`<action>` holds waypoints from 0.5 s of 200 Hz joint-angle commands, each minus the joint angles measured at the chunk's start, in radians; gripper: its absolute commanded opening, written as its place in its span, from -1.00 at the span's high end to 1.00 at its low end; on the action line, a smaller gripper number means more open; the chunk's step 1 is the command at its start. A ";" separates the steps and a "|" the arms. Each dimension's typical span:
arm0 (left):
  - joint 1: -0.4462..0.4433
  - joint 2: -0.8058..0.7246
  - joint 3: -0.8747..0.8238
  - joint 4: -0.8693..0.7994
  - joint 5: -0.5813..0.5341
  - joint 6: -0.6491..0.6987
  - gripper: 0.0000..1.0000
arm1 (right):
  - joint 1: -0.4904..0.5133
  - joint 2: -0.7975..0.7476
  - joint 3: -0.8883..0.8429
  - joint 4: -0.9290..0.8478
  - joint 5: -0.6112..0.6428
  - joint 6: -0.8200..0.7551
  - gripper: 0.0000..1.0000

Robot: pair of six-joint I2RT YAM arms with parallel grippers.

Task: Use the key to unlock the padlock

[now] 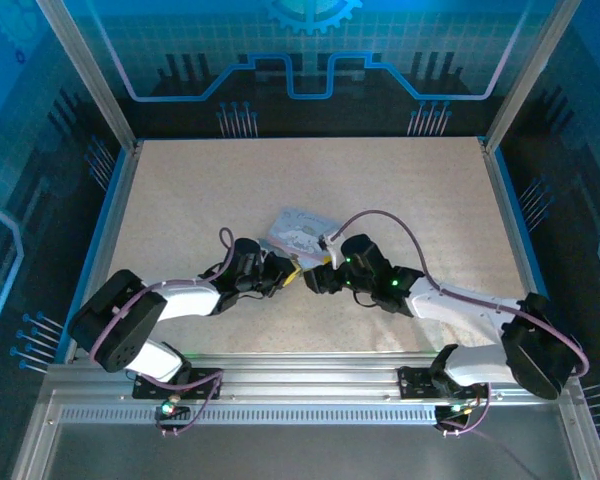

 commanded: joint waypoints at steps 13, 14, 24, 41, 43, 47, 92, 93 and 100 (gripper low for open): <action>0.002 -0.062 0.059 -0.091 0.005 -0.039 0.83 | 0.046 -0.068 -0.013 -0.026 0.134 -0.351 -0.38; 0.002 -0.063 0.060 -0.093 0.005 -0.040 0.84 | 0.046 -0.069 -0.014 -0.024 0.135 -0.360 -0.38; 0.002 -0.067 0.071 -0.112 0.008 -0.048 0.86 | 0.058 -0.082 -0.031 0.008 0.142 -0.437 -0.38; 0.002 -0.070 0.092 -0.147 0.011 -0.064 0.85 | 0.083 -0.094 -0.060 0.059 0.159 -0.580 -0.38; 0.003 -0.068 0.094 -0.150 0.012 -0.067 0.85 | 0.085 -0.094 -0.063 0.064 0.160 -0.597 -0.38; 0.003 -0.069 0.099 -0.156 0.013 -0.070 0.85 | 0.090 -0.094 -0.067 0.072 0.163 -0.631 -0.38; 0.002 -0.055 0.109 -0.134 0.040 -0.115 0.90 | 0.164 -0.015 -0.088 0.162 0.289 -0.815 -0.38; 0.003 -0.055 0.109 -0.134 0.040 -0.115 0.90 | 0.165 -0.014 -0.089 0.165 0.292 -0.817 -0.39; 0.002 -0.055 0.110 -0.135 0.041 -0.115 0.90 | 0.176 0.004 -0.094 0.194 0.316 -0.828 -0.39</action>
